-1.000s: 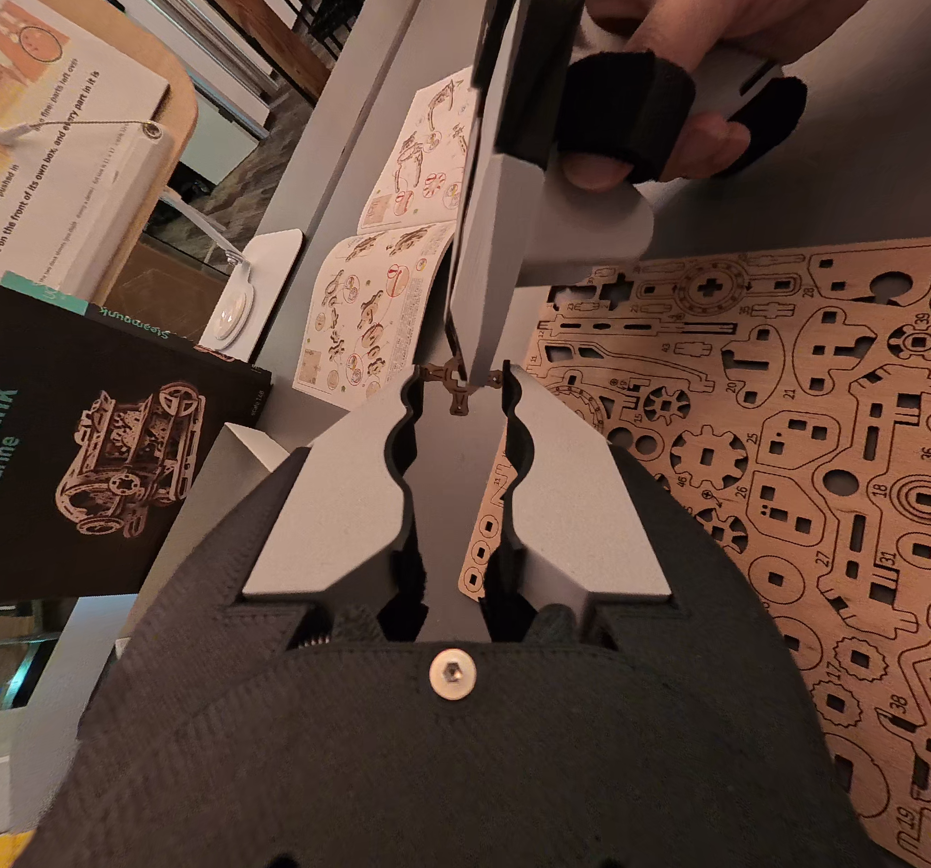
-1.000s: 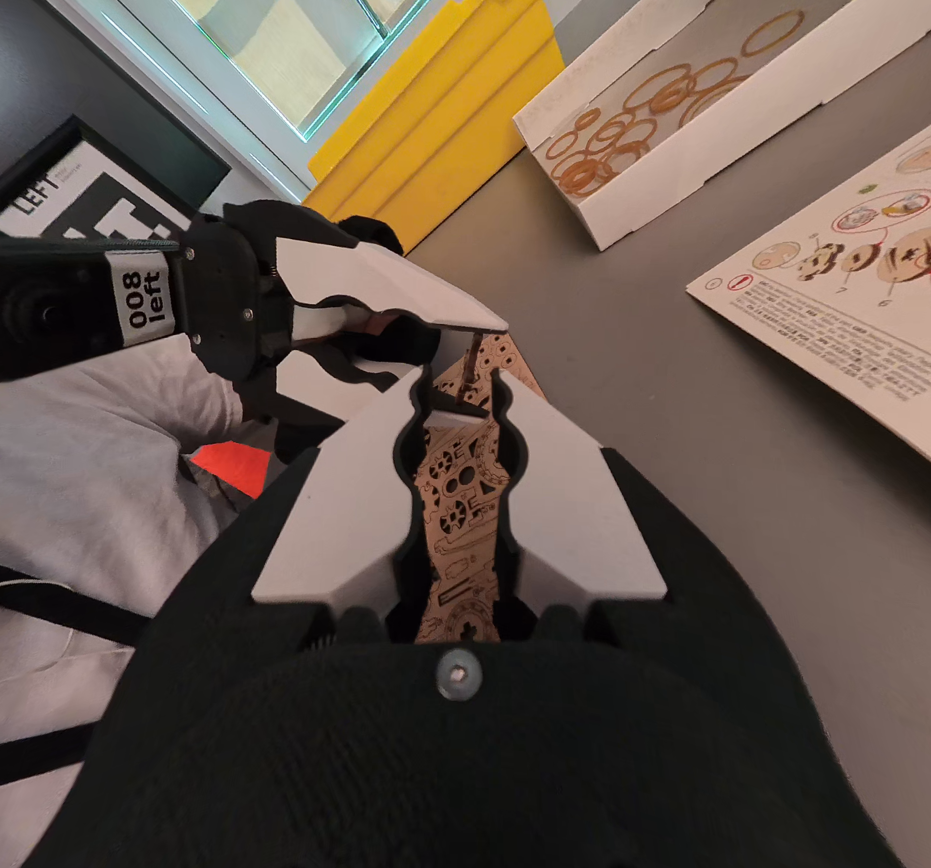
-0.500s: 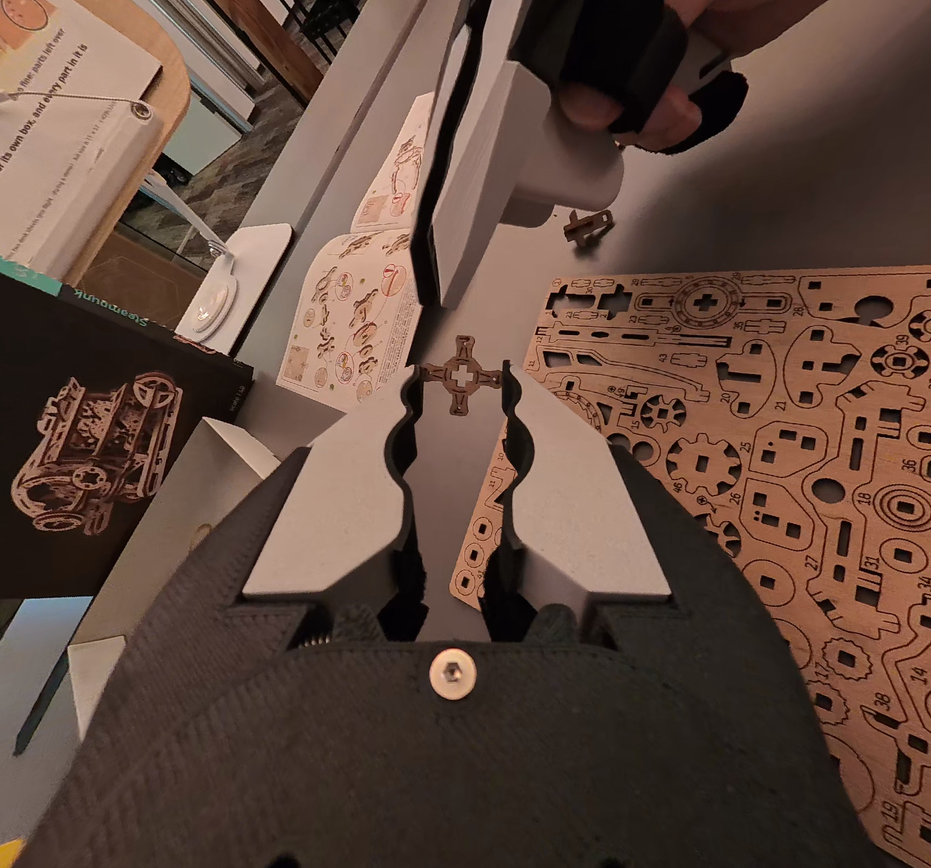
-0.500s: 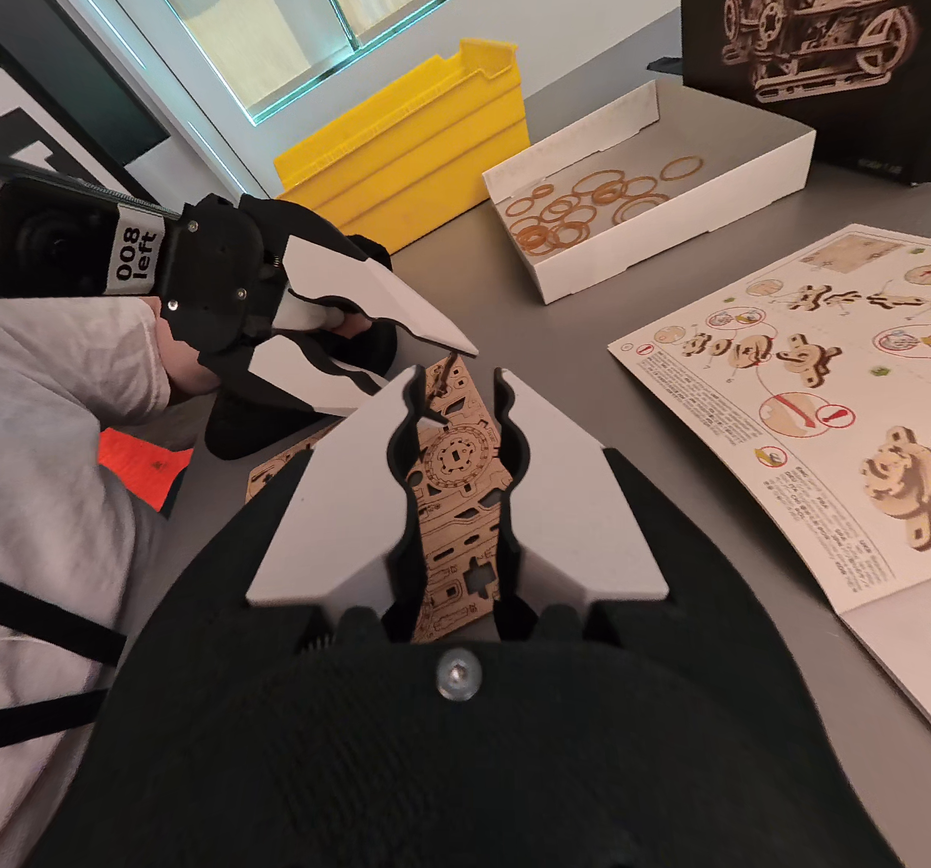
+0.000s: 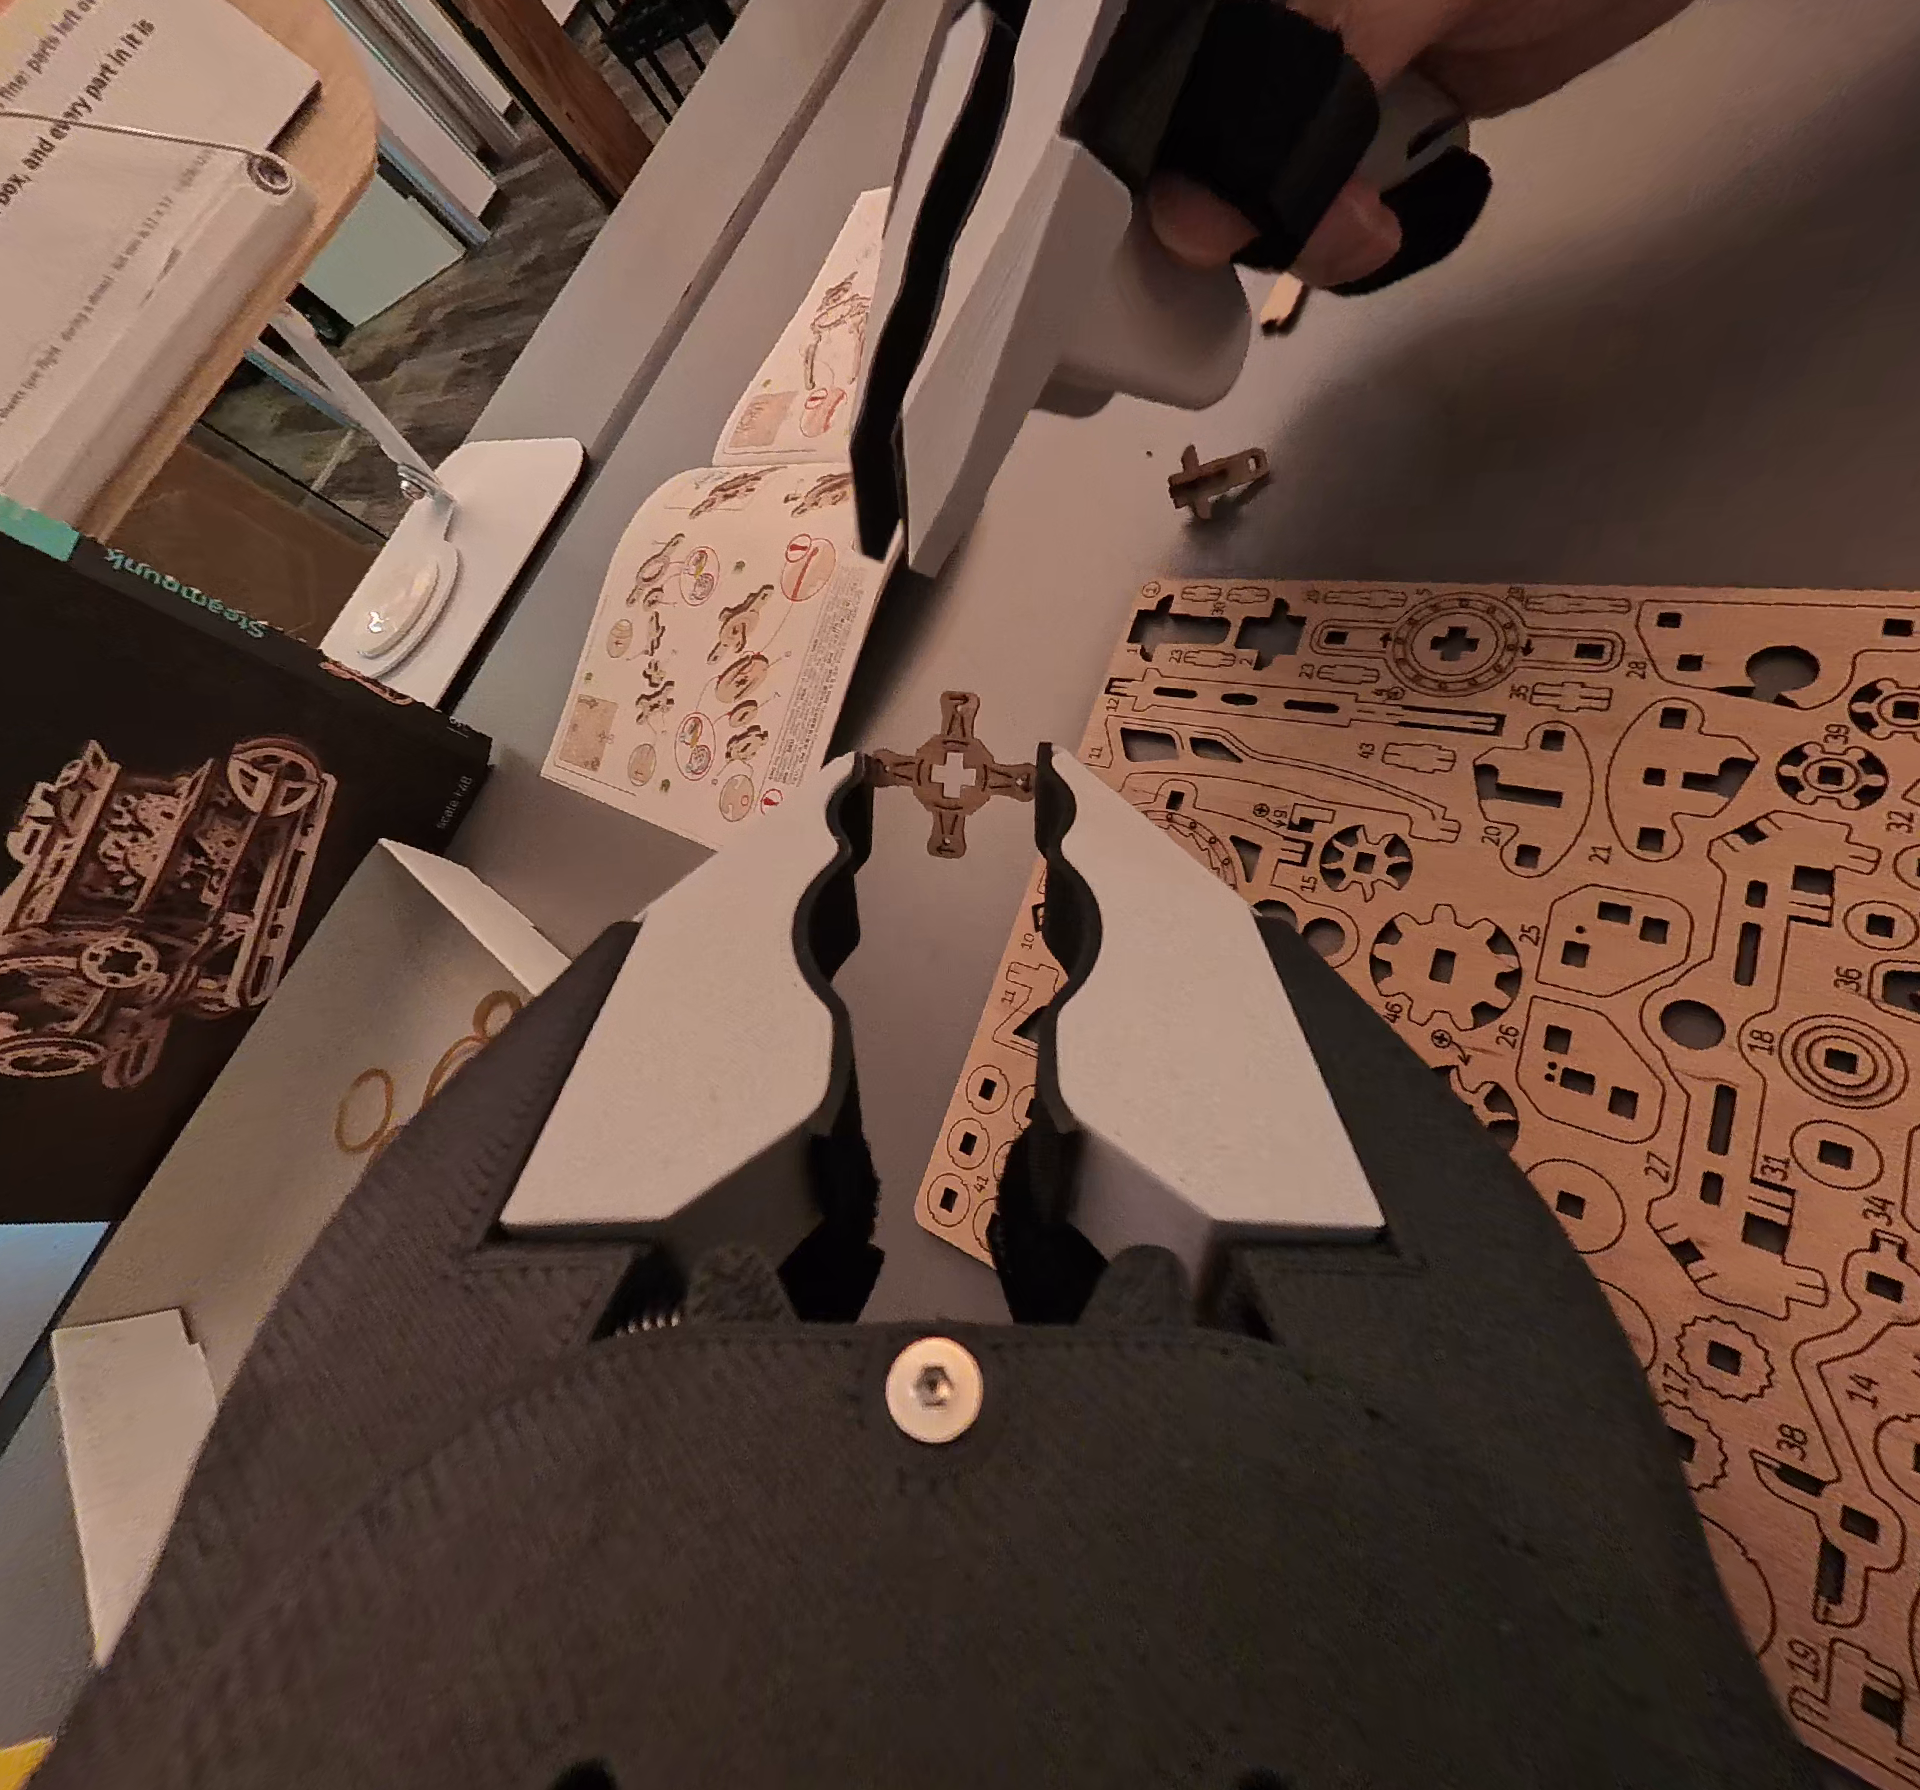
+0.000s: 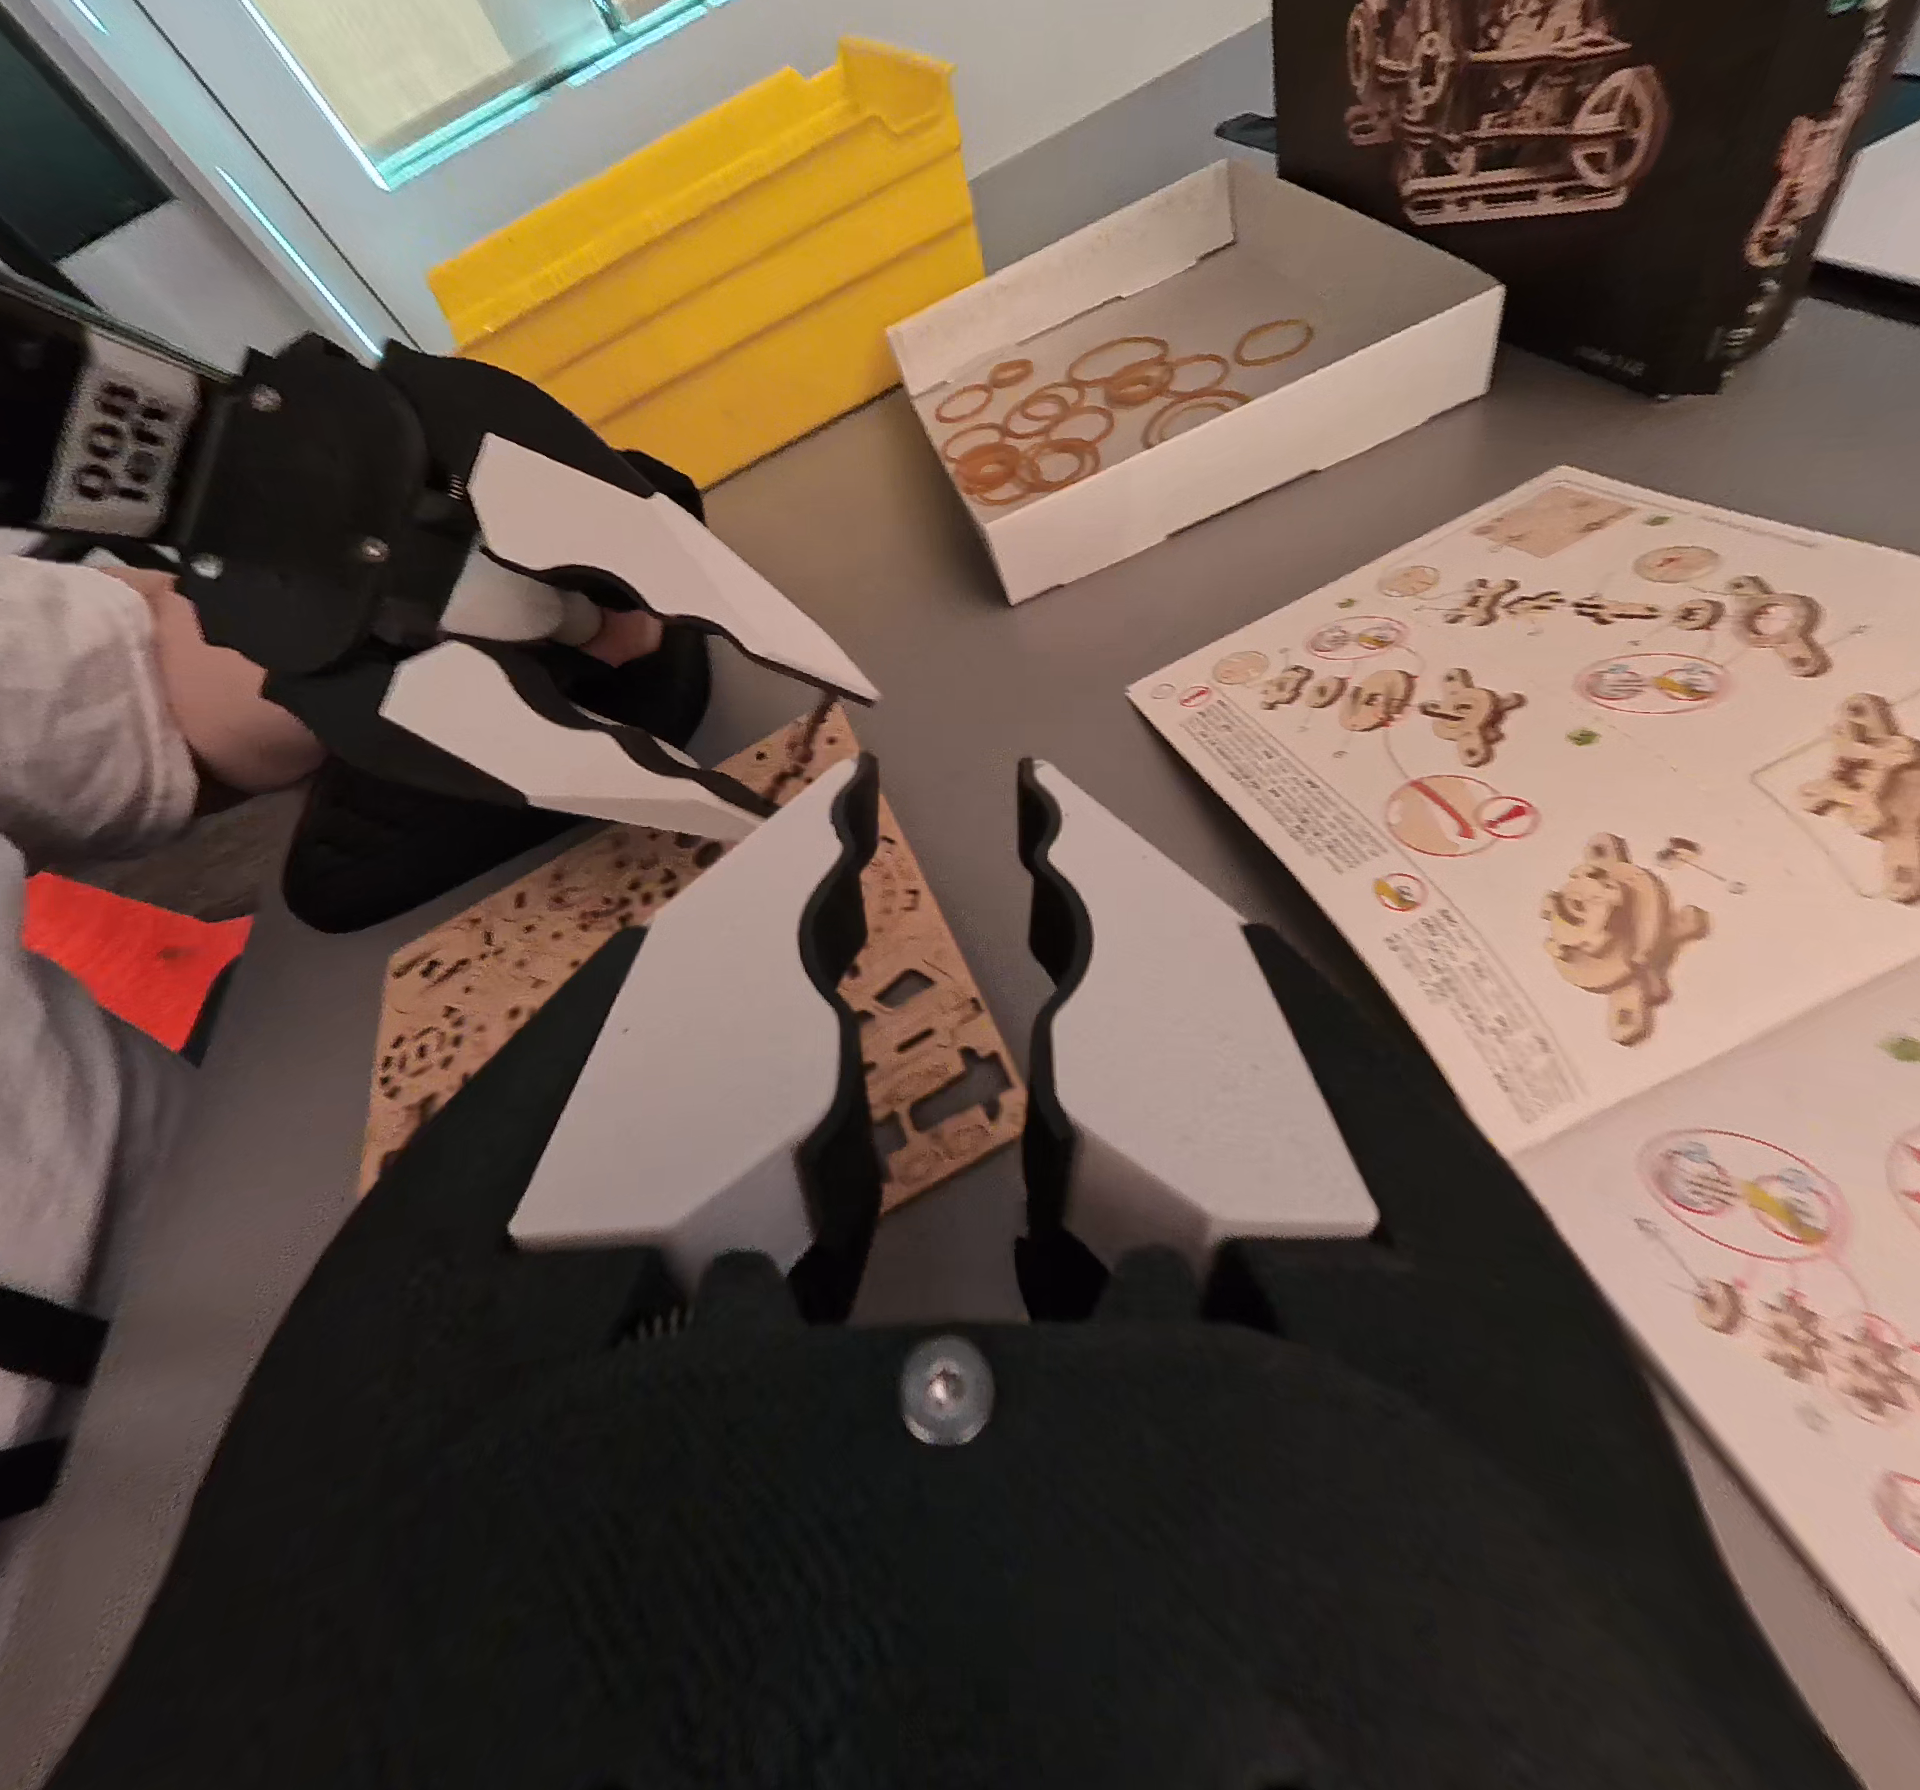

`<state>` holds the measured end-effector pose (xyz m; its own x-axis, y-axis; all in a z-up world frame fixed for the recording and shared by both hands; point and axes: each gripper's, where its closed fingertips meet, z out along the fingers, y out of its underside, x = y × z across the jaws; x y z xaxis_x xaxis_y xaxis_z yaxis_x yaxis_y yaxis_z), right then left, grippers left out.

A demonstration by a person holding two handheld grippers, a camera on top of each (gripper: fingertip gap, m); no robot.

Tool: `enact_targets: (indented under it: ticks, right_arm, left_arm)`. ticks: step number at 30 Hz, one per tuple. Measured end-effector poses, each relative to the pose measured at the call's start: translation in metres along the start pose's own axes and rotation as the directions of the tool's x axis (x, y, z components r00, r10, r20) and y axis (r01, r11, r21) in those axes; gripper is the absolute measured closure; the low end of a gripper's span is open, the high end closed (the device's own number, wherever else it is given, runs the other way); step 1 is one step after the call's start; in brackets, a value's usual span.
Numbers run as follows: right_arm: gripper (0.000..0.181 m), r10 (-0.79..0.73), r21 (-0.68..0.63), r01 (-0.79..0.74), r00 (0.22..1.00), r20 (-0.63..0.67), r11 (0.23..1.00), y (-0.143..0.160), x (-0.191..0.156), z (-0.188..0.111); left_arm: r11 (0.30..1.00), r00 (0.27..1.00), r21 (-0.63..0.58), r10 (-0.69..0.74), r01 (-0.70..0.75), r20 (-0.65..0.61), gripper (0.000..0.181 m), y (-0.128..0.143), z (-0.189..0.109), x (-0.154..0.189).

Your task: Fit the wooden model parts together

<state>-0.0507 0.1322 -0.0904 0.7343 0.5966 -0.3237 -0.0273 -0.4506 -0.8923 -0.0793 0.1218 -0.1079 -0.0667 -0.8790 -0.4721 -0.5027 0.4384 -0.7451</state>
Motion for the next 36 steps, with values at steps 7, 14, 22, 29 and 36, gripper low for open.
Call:
enact_targets:
  ticks: [7,14,22,29,36]
  right_arm:
    - [0.157,-0.150,-0.056,0.143,0.975,-0.164,0.988,-0.004,0.036,-0.021]
    - [0.159,-0.329,-0.217,0.266,0.877,-0.350,0.939,0.000,0.073,-0.044]
    - [0.161,-0.399,-0.306,0.296,0.839,-0.369,0.905,0.007,0.081,-0.049]
    - [0.160,-0.406,-0.337,0.291,0.846,-0.347,0.895,0.014,0.080,-0.045]
    - [0.161,-0.392,-0.343,0.279,0.859,-0.328,0.897,0.017,0.080,-0.046]
  left_arm:
    - [1.000,1.000,-0.004,0.006,-0.006,0.003,0.152,0.001,0.000,0.000]
    - [1.000,1.000,-0.005,-0.002,0.002,0.002,0.152,0.001,0.001,0.000]
    - [1.000,1.000,-0.015,-0.009,0.009,-0.003,0.152,0.003,0.002,0.000]
    - [1.000,1.000,-0.017,-0.020,0.020,-0.008,0.152,0.004,0.002,-0.001]
    - [1.000,1.000,-0.022,-0.011,0.011,-0.007,0.152,0.005,0.002,-0.001]
